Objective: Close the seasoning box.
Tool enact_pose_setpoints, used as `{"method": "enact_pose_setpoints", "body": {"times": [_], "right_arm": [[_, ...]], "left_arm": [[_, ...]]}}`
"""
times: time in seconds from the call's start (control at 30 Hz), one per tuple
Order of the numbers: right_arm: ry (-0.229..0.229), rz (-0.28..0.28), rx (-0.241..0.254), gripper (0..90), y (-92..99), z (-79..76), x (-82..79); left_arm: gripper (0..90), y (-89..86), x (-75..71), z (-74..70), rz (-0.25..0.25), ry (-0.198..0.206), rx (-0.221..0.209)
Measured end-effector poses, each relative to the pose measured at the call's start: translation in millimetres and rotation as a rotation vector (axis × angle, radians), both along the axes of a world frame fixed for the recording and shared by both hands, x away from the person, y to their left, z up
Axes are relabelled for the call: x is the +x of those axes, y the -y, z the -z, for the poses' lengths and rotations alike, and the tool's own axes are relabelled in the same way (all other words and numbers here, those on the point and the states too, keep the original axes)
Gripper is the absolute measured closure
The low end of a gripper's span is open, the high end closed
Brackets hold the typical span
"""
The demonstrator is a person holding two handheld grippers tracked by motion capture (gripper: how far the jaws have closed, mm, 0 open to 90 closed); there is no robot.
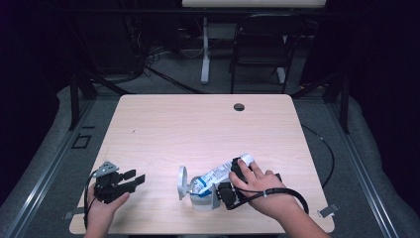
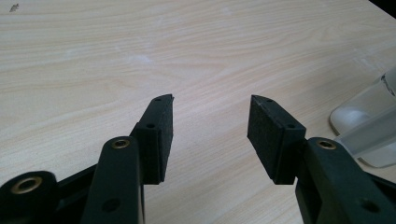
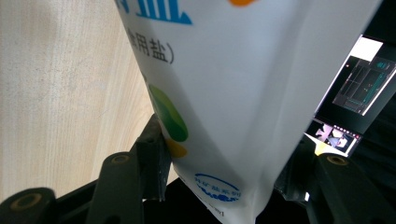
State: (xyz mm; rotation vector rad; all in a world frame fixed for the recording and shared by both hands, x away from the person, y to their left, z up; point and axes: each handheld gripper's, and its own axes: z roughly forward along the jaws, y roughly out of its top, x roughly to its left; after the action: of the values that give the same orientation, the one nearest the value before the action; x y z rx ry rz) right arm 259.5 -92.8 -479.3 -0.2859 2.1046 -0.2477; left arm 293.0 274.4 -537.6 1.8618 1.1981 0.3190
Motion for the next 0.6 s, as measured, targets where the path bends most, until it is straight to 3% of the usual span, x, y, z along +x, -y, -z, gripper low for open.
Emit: {"method": "enact_pose_setpoints", "body": {"times": [0.6], "right_arm": [[0.006,-0.013,-0.006,47.0,-0.5,-0.4,-0.4]], "left_arm": [[51.0,2.4,2.8,-2.5,0.014,0.006,0.004]]}}
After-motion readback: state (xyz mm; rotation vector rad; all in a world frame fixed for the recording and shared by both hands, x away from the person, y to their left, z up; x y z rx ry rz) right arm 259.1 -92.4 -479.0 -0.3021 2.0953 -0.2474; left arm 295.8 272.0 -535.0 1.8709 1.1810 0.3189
